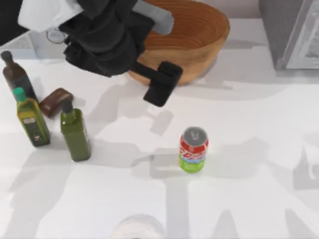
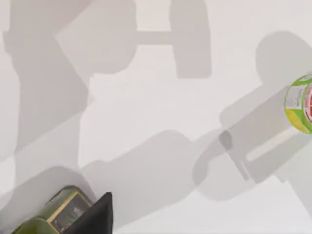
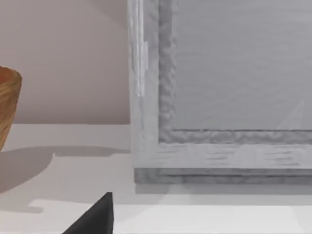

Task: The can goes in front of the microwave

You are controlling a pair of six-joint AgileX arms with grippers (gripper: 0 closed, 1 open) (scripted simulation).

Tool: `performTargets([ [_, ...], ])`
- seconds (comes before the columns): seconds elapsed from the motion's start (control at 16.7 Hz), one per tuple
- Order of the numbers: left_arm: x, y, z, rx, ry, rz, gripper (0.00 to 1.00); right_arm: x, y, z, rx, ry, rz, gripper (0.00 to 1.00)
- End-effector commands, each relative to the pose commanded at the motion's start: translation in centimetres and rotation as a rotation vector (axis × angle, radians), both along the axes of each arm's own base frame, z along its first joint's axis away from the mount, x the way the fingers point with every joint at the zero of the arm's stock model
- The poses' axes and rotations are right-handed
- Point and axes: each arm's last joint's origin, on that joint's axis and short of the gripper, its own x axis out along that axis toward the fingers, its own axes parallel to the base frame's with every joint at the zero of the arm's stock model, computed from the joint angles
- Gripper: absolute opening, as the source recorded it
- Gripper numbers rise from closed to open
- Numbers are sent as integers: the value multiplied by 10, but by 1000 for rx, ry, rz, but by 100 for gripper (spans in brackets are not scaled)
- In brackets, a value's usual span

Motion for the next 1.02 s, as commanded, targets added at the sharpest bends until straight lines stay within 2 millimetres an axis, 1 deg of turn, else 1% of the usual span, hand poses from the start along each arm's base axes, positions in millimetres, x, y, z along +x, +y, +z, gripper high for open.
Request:
performTargets([
  [0.12,12,-37,-15,60,83,-62,100,0,0,0,0,0,0,100],
  [0.24,18,-70,-32,116,153,-116,100,0,0,0,0,0,0,100],
  [0.36,20,-97,-50,166,210,-161,100,0,0,0,0,0,0,100],
  [0.48,20,-115,-65,204,251,-194,100,0,0,0,0,0,0,100],
  [0.54,19,-122,-71,217,265,-205,100,0,0,0,0,0,0,100],
  [0.66,18,-128,-77,231,279,-216,100,0,0,0,0,0,0,100],
  [1.02,19,-126,-78,230,279,-212,100,0,0,0,0,0,0,100],
])
